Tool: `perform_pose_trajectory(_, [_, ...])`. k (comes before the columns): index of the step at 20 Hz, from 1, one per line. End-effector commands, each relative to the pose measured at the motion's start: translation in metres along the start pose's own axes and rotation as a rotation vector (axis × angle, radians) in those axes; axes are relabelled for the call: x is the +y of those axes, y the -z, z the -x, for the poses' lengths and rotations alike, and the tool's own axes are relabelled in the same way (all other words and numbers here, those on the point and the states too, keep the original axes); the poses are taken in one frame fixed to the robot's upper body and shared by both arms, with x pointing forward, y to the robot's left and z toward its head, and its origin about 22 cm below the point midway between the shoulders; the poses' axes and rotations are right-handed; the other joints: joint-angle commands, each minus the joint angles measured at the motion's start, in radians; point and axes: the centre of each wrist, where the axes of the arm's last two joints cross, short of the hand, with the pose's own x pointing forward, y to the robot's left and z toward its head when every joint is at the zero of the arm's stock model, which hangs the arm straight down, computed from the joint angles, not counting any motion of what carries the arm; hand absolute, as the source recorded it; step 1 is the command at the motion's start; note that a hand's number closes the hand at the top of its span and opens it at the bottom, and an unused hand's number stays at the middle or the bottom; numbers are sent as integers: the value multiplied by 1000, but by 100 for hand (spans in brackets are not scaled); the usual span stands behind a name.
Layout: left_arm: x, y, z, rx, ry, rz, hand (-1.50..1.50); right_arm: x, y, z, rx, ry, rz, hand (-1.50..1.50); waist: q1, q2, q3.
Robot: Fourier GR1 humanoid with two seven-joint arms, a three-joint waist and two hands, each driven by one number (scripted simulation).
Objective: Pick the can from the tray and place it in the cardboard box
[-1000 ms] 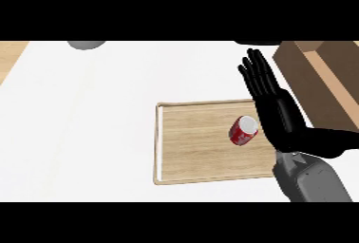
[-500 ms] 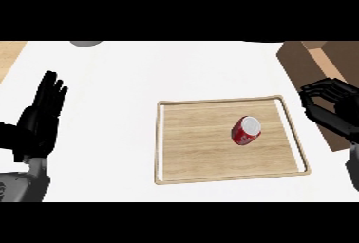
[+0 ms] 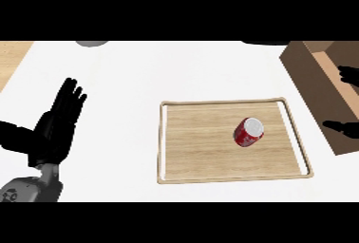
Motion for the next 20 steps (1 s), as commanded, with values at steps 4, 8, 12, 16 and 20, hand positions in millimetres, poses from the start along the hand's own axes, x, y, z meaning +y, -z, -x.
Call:
perform_pose_trajectory(4, [-11, 5, 5, 5, -6, 5, 0, -39, 18, -49, 123, -243, -425, -150, 2, -1, -3])
perform_pose_trajectory(8, [-11, 11, 5, 11, -22, -9, 0, -20, 45, -92, 159, -245, -521, -150, -7, -4, -3])
perform_pose_trajectory(12, [-2, 4, 6, 10, -21, 9, 0, -3, 50, -92, 146, -154, -546, -150, -6, -4, -1])
perform_pose_trajectory(16, [15, -19, 1, 9, -3, 13, 0, 6, 52, -104, 139, -116, -566, -150, -1, -6, -1])
perform_pose_trajectory(20, [-7, -5, 8, 34, -4, -1, 0, 46, 39, -133, 137, -145, -568, -150, -16, -7, -1])
